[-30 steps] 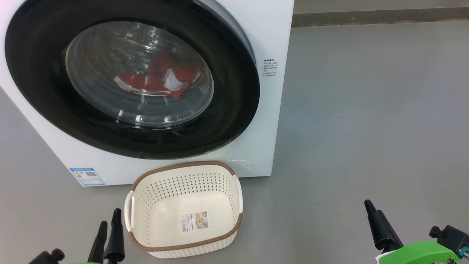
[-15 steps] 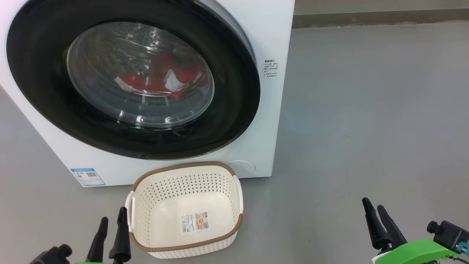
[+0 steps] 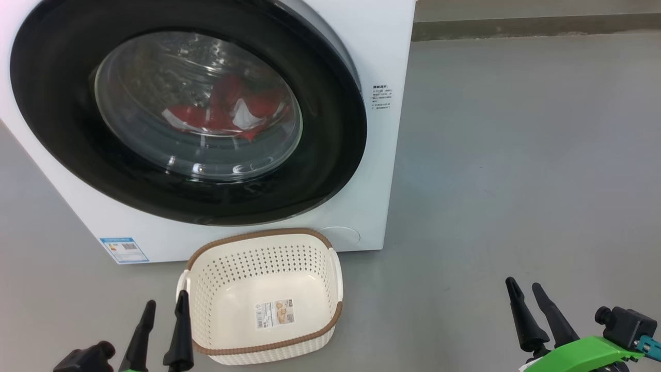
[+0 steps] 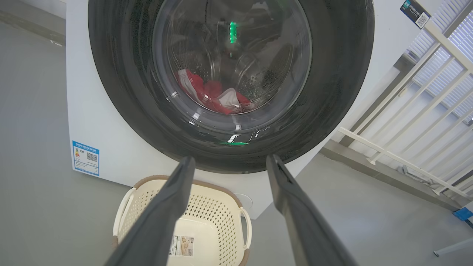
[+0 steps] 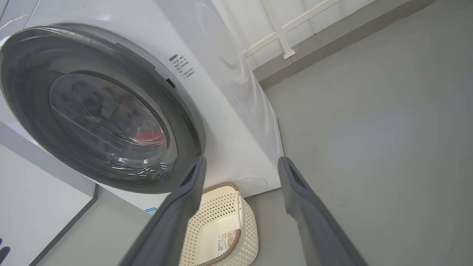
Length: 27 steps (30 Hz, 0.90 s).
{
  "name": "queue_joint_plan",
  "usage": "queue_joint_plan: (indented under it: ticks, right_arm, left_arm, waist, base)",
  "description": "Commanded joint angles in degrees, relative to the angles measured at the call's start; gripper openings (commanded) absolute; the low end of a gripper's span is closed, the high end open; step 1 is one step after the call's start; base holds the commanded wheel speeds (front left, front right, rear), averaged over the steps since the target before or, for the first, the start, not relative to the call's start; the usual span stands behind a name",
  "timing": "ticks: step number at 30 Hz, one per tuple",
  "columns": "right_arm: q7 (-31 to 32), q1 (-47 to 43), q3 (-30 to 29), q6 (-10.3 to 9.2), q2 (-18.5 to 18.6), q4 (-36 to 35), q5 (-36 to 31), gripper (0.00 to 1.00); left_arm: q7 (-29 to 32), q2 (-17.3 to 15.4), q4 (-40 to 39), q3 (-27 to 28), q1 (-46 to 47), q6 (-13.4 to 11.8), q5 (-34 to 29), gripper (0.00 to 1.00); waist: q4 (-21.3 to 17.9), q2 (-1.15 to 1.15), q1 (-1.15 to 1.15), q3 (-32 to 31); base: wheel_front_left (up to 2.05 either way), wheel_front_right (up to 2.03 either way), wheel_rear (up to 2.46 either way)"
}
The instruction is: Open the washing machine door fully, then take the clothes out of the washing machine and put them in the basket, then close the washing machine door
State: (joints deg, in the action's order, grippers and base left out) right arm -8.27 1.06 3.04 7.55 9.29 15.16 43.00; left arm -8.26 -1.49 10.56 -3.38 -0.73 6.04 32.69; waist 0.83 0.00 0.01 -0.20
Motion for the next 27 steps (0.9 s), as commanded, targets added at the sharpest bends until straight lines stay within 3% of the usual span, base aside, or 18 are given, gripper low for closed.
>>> queue_joint_plan:
  ticks: [1,27]
  right_arm:
    - [-0.97,0.48,1.42,-0.05,1.31,-1.81,-2.24,1.00]
    - [-5.15,-0.55,2.41,-0.06,3.29,-3.39,-15.73,1.00]
  left_arm:
    - [-0.96,-0.86,-2.13,1.02,0.98,-0.37,-2.64,1.00]
    - [-5.16,-1.24,-2.95,0.13,0.43,-0.93,-18.68,1.00]
  waist:
    - [0.01,0.00,-0.01,0.04]
    - [-0.18,0.00,-0.01,0.30]
  base:
    - [0.00,0.00,0.00]
    - [0.00,0.00,0.00]
